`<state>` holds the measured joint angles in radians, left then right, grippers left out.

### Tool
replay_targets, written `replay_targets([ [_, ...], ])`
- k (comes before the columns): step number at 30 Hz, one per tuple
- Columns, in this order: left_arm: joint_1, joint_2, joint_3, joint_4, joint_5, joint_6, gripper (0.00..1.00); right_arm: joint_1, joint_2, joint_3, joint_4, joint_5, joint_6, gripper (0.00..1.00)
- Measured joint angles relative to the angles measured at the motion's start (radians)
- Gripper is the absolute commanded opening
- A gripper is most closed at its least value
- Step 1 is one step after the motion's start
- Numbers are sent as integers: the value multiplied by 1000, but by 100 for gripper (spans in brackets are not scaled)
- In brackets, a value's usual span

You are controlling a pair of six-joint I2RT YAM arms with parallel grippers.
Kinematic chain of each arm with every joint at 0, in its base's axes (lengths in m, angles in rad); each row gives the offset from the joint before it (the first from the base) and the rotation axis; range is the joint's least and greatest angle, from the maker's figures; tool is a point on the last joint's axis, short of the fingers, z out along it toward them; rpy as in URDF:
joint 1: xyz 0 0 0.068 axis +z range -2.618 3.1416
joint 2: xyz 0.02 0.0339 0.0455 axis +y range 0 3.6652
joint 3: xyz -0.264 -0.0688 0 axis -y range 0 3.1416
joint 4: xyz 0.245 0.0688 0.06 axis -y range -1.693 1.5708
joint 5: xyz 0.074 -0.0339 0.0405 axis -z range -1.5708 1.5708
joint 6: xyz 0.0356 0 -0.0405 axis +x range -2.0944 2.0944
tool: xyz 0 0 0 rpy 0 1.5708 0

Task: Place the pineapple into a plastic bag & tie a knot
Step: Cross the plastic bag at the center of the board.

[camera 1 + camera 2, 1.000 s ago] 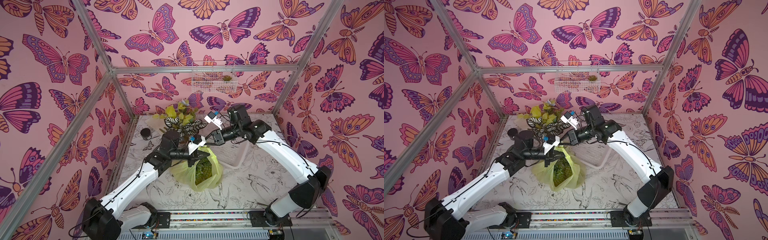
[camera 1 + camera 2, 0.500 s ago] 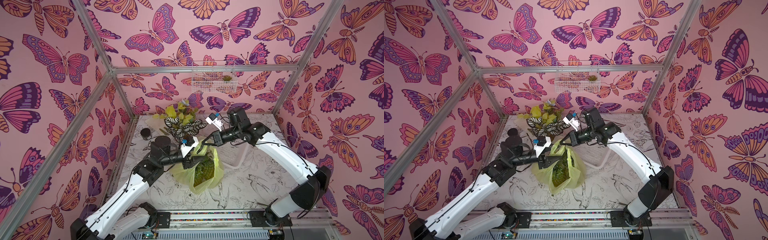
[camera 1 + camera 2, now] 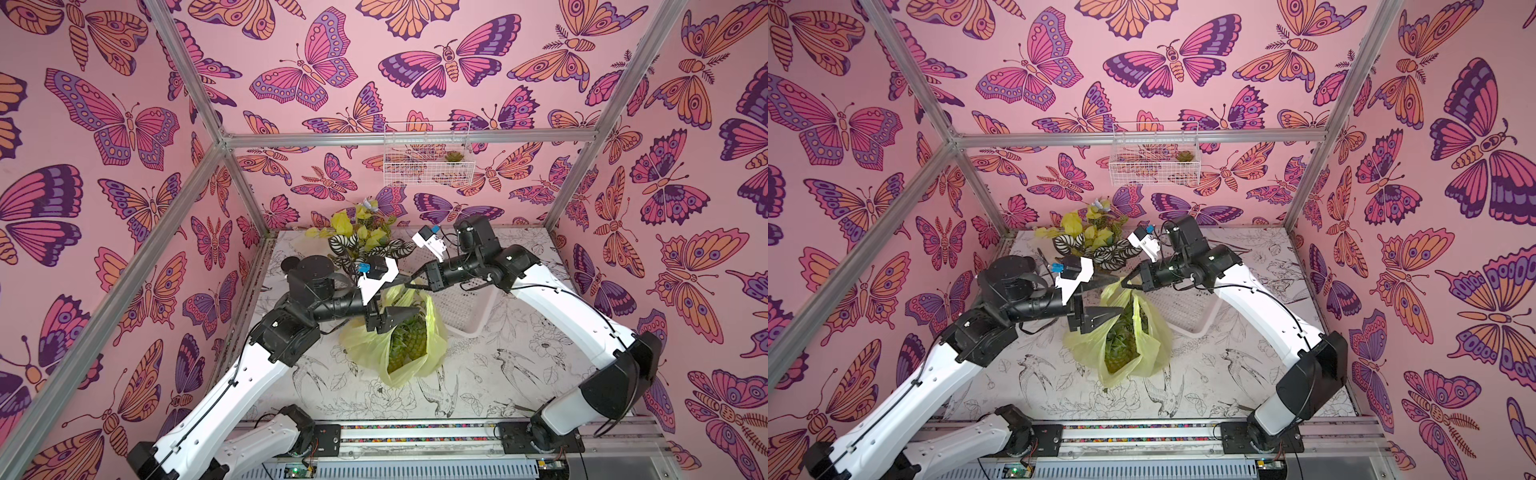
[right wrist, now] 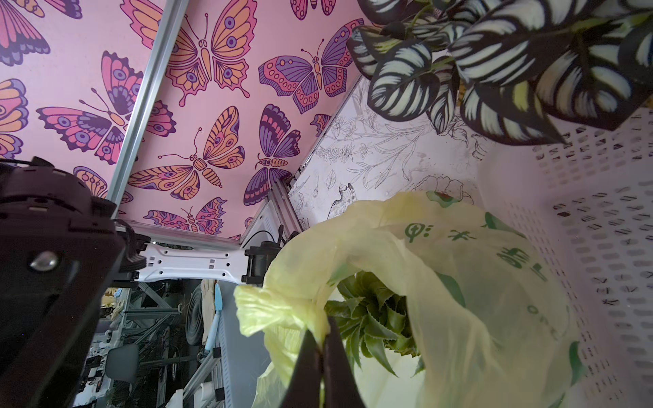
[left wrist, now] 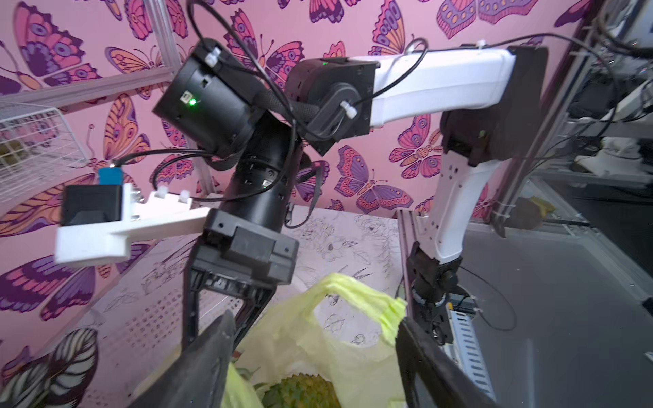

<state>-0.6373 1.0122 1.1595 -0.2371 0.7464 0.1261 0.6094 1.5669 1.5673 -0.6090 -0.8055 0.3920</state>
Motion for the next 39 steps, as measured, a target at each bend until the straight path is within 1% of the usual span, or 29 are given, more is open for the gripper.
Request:
replay_targets([
  [1, -13, 11, 7, -2, 10, -5, 91, 0, 0, 0, 0, 2, 0, 0],
  [3, -45, 34, 20, -5, 19, -17, 96, 0, 0, 0, -1, 2, 0, 0],
  [5, -80, 56, 29, -7, 19, -18, 99, 0, 0, 0, -1, 2, -2, 0],
  [7, -112, 74, 35, -8, 6, -11, 100, 0, 0, 0, -4, 2, -4, 0],
  [10, -149, 97, 38, -13, -41, 6, 100, 0, 0, 0, -11, 2, -7, 0],
  [14, -159, 114, 41, -23, -106, 47, 99, 0, 0, 0, -18, 6, -11, 0],
  [16, -162, 121, 52, -29, -132, 68, 97, -4, 0, 0, -23, 8, -12, 0],
  [19, -162, 136, 72, -40, -149, 99, 87, -5, 0, 0, -25, 9, -16, 0],
  [22, -162, 153, 89, -58, -149, 126, 75, -6, 0, 0, -31, 9, -22, 0],
  [25, -161, 169, 100, -86, -140, 151, 51, -7, 0, 0, -39, 13, -28, 0],
  [27, -162, 182, 109, -110, -138, 159, 33, -6, 0, 0, -42, 15, -30, 0],
  [29, -161, 191, 111, -135, -138, 167, 17, -6, -1, 0, -46, 17, -31, 0],
  [30, -160, 192, 111, -146, -138, 167, 6, -6, -2, 0, -47, 19, -32, 0],
  [31, -159, 192, 111, -156, -139, 166, 0, -7, -4, 0, -48, 23, -34, 0],
  [33, -152, 185, 106, -157, -147, 157, 0, -9, -10, 0, -58, 35, -34, 0],
  [35, -129, 149, 62, -130, -169, 129, 0, -15, -21, -2, -73, 56, -38, 0],
  [36, -114, 124, 30, -109, -181, 113, 0, -20, -29, -2, -81, 69, -42, 0],
  [39, -47, 6, -126, 5, -237, 24, 0, -37, -61, -7, -109, 127, -57, 0],
])
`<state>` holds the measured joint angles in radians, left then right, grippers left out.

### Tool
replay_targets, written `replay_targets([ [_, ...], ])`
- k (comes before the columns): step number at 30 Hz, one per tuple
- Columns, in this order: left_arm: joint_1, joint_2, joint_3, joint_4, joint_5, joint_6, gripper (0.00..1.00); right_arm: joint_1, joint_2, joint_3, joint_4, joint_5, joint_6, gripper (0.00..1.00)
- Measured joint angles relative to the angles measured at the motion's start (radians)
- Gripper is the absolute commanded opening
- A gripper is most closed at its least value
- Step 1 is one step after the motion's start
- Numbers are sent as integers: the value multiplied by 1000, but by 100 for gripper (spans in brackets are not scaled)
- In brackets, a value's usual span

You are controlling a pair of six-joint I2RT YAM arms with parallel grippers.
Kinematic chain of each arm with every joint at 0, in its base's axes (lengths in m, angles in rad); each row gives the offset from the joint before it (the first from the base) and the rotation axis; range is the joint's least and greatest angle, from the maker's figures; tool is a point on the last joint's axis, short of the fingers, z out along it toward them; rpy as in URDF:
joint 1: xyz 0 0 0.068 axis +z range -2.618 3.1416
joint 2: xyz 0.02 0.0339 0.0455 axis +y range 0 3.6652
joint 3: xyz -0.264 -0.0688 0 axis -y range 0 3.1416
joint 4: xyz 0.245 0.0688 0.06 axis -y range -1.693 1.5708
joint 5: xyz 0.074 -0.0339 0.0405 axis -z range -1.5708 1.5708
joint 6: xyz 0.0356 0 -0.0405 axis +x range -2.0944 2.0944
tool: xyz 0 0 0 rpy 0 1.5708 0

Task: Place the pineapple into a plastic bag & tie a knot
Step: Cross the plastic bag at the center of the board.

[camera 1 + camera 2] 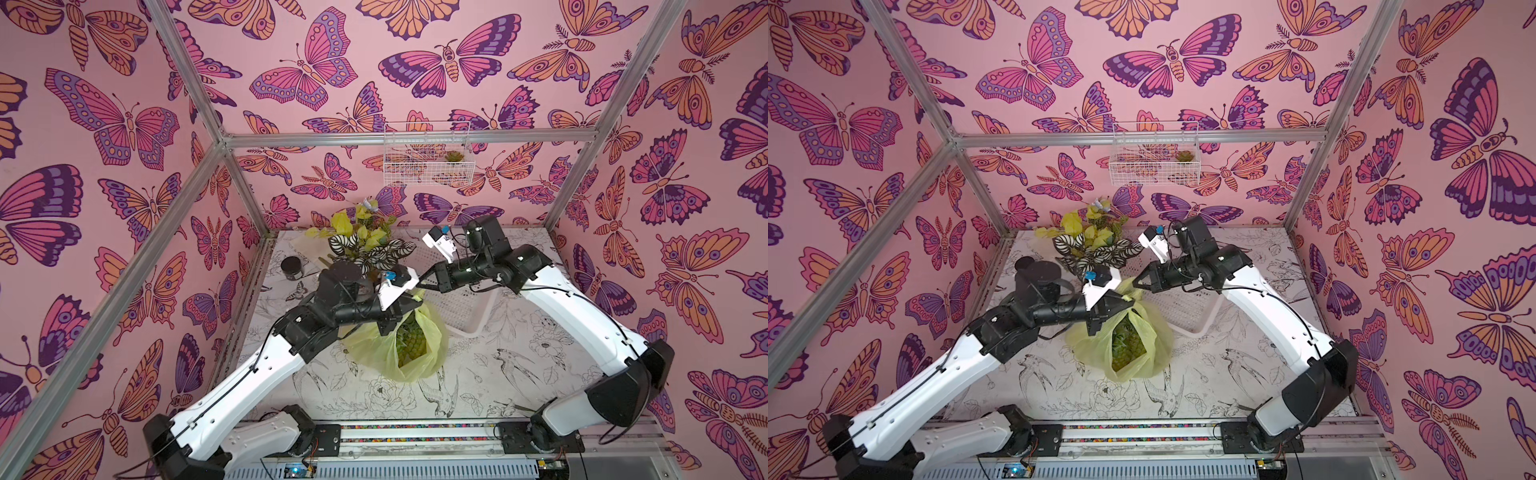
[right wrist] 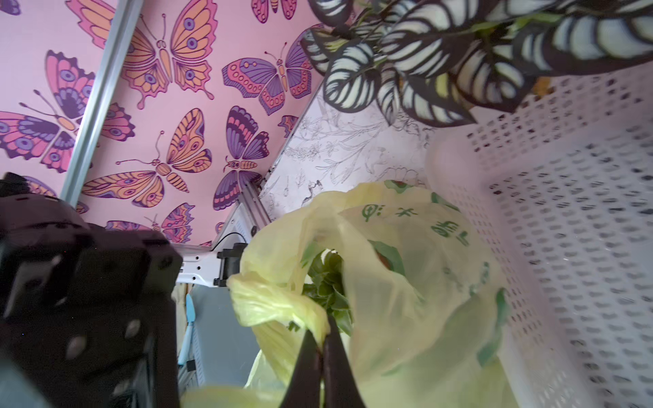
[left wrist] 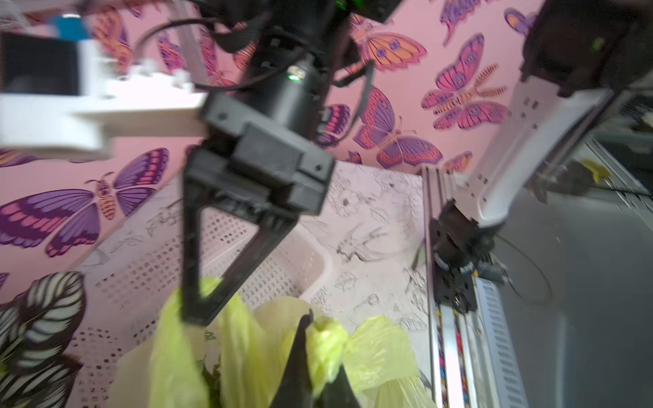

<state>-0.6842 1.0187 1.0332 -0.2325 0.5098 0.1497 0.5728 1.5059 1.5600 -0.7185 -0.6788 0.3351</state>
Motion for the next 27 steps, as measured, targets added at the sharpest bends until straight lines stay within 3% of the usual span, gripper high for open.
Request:
replay_targets([
  [5, 81, -101, -165, 170, -109, -178, 0, -10, -45, -10, -36, 95, -35, 0],
  [11, 98, -94, -204, 256, -179, -323, 0, 40, -121, -43, -50, 160, -146, 0],
  [19, 116, -48, -204, 258, -176, -388, 0, 279, -281, -208, 31, 216, -360, 0],
  [27, 137, -19, -178, 190, -146, -390, 0, 397, -181, -348, 202, 325, -471, 0],
])
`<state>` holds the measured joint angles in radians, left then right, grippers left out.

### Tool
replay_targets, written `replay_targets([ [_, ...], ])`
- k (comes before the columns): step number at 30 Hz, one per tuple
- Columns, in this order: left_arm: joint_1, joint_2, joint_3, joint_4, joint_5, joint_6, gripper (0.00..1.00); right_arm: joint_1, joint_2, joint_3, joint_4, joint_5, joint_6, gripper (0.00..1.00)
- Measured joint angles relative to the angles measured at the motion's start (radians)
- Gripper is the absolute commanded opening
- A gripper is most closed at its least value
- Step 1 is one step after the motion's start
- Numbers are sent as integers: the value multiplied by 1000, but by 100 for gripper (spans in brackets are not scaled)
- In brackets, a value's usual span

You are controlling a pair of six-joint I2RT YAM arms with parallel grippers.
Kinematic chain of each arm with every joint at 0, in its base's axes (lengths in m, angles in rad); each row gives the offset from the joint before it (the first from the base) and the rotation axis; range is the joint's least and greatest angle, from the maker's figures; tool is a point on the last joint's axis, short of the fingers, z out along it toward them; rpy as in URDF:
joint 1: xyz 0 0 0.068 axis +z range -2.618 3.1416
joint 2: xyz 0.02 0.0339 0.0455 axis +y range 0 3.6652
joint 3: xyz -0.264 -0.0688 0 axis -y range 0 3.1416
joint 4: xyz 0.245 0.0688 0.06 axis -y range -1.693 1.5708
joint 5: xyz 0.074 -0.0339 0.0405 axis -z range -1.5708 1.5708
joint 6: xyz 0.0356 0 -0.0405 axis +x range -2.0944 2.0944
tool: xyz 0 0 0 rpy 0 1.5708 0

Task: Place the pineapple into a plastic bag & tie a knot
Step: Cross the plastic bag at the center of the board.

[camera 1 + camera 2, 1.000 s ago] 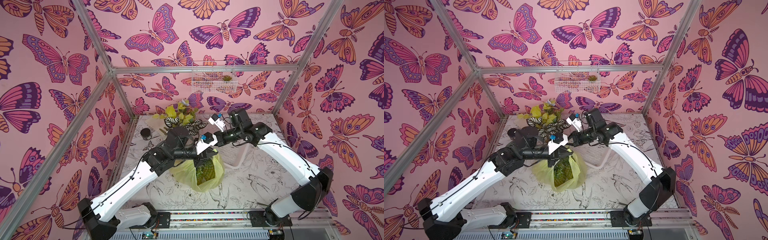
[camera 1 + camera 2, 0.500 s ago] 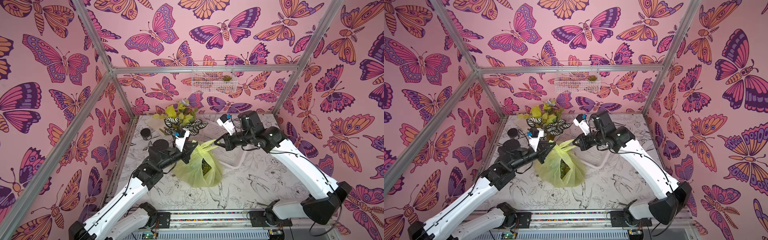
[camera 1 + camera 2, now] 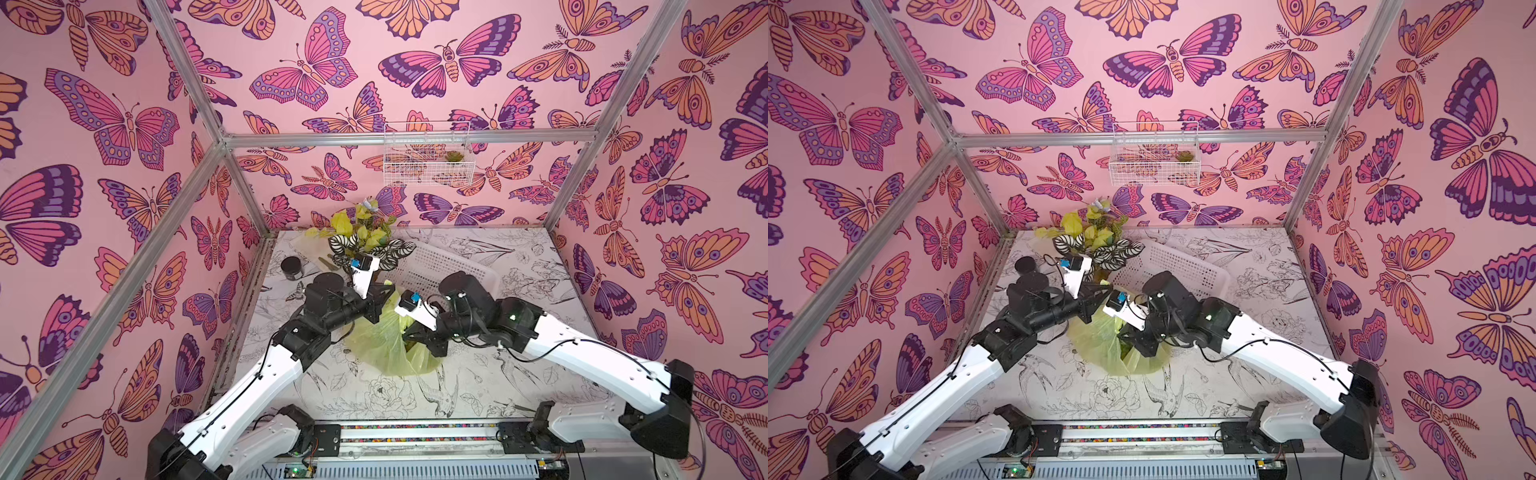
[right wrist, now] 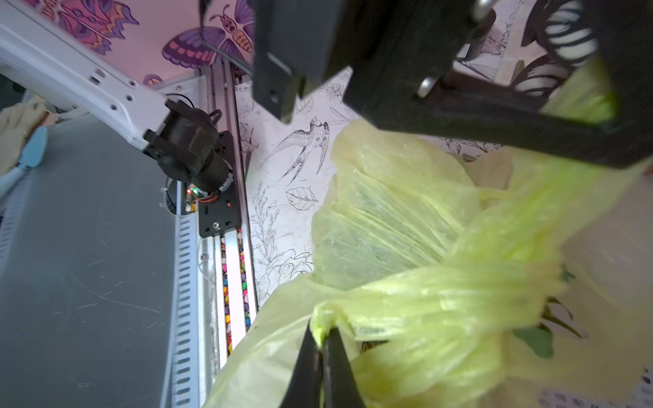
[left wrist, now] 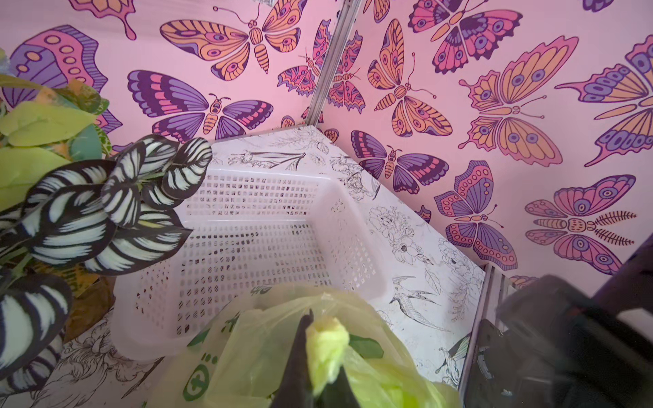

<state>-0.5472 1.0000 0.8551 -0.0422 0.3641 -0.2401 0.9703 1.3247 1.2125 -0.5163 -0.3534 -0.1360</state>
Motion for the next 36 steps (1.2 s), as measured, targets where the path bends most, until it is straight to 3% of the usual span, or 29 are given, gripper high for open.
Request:
replay_targets([
  [8, 39, 0, 66, -134, 96, 60, 2, 16, 17, -122, 182, 158, -56, 0],
  [18, 123, 43, 137, -311, 323, 214, 55, 16, 17, -182, 296, 204, -70, 0],
  [20, 134, 50, 141, -335, 349, 235, 60, 16, 16, -190, 310, 204, -70, 0],
  [31, 121, 90, 142, -401, 448, 330, 64, 18, -1, -219, 386, 208, -40, 0],
  [36, 87, 114, 142, -401, 455, 368, 56, 18, -1, -222, 389, 207, -25, 0],
])
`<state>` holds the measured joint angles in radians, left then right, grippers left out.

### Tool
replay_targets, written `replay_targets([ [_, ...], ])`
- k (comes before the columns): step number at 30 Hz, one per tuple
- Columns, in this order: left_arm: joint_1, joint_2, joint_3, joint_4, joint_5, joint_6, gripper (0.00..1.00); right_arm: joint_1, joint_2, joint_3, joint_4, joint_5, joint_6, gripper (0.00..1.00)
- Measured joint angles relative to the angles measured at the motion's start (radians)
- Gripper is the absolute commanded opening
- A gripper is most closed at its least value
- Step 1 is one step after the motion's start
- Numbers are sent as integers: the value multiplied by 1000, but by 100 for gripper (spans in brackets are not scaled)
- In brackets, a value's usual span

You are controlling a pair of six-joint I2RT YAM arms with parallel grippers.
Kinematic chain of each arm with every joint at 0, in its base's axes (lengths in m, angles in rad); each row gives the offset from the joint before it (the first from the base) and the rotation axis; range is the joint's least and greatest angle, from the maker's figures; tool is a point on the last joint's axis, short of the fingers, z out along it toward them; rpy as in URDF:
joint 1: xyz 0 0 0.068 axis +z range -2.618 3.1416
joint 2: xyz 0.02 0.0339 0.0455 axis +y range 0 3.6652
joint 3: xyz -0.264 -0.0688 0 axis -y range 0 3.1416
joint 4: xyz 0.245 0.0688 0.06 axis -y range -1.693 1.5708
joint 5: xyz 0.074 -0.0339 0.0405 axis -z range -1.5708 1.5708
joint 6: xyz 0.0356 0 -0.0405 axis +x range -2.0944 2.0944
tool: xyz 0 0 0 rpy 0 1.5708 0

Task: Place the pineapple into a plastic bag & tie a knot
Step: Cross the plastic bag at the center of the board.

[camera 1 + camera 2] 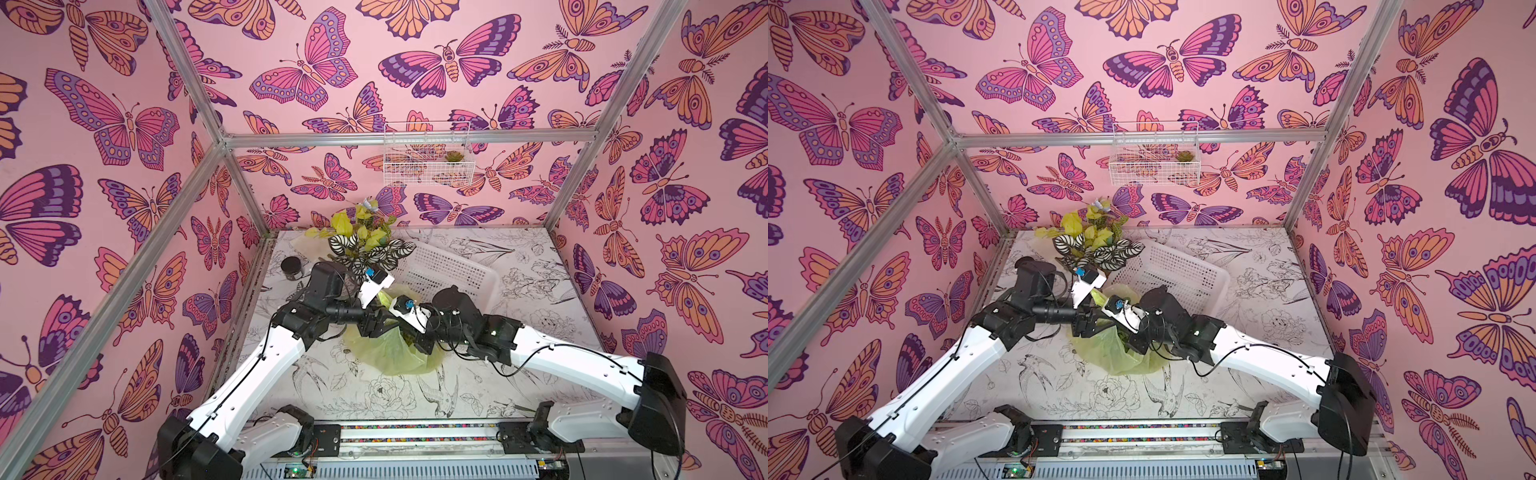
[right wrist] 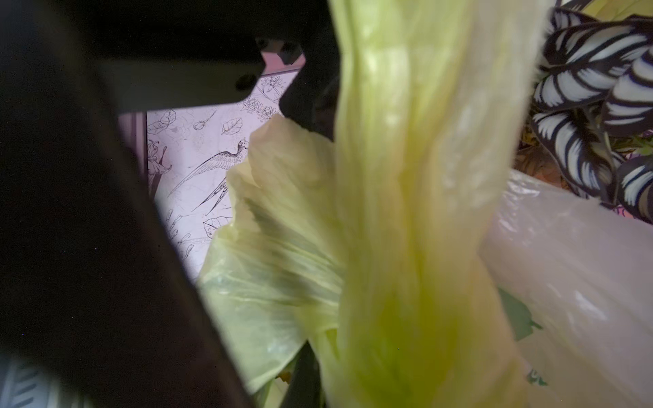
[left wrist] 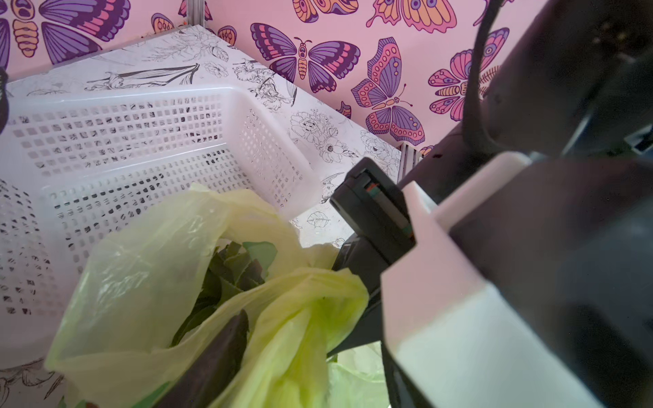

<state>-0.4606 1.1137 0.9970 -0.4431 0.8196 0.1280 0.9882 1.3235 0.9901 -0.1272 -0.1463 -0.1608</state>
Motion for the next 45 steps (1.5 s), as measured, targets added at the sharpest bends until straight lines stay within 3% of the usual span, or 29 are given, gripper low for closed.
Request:
replay_targets([
  [4, -12, 10, 0, 1, -15, 24, 25, 0, 0, 0, -1, 0, 3, 0],
  [6, -15, 13, 0, 2, -27, 36, 15, 0, 0, 0, -4, 0, 3, 1],
  [10, -22, 12, 0, 2, -46, 53, 0, 0, -8, 0, -19, -1, 8, 30],
  [11, -25, 12, -1, 3, -52, 59, 0, 0, -14, 0, -28, -3, 12, 40],
  [14, -39, 10, -4, 9, -72, 71, 0, 2, -44, 1, -87, -13, 27, 52],
  [17, -52, -11, -31, 39, -99, 75, 0, 2, -89, 24, -194, -31, 44, 56],
  [22, -63, -60, -85, 99, -140, 77, 0, 2, -159, 180, -413, -72, 155, 54],
  [25, -64, -92, -126, 150, -159, 77, 0, 2, -176, 314, -504, -34, 327, 53],
  [29, -68, -135, -177, 209, -167, 79, 0, -4, -145, 504, -640, 111, 742, 54],
  [31, -71, -150, -195, 235, -170, 83, 0, -10, -121, 552, -667, 145, 934, 68],
  [32, -72, -154, -201, 244, -171, 87, 0, -13, -108, 565, -670, 151, 1025, 71],
  [39, -92, -157, -216, 280, -207, 119, 0, -42, 4, 567, -705, 117, 1500, 83],
  [45, -110, -161, -221, 291, -238, 141, 0, -53, 25, 459, -663, 23, 1764, 81],
])
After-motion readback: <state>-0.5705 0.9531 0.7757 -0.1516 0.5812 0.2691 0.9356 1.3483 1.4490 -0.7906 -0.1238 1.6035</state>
